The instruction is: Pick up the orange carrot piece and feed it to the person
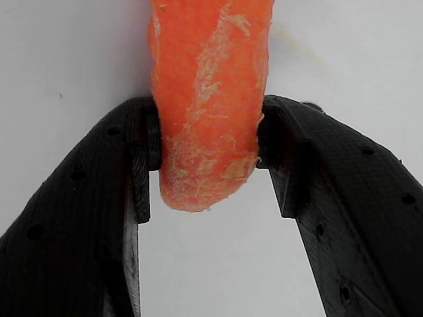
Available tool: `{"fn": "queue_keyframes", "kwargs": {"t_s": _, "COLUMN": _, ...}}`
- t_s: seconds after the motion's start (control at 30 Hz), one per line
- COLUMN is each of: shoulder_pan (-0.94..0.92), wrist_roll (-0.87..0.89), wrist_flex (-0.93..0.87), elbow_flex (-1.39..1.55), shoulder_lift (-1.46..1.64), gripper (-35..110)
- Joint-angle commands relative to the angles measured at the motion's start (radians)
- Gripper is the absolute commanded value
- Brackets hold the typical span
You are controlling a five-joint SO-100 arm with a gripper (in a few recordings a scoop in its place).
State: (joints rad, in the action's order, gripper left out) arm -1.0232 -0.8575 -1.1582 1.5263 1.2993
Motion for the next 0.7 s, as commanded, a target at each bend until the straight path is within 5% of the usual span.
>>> {"fn": "queue_keyframes", "kwargs": {"t_s": 0.0, "shoulder_pan": 0.008, "wrist_roll": -0.008, "wrist_flex": -0.003, "elbow_flex": -0.015, "shoulder_lift": 0.048, "gripper": -2}}
{"fn": "queue_keyframes", "kwargs": {"t_s": 0.67, "shoulder_pan": 0.195, "wrist_roll": -0.020, "wrist_flex": -0.008, "elbow_flex": -0.640, "shoulder_lift": 0.046, "gripper": -2}}
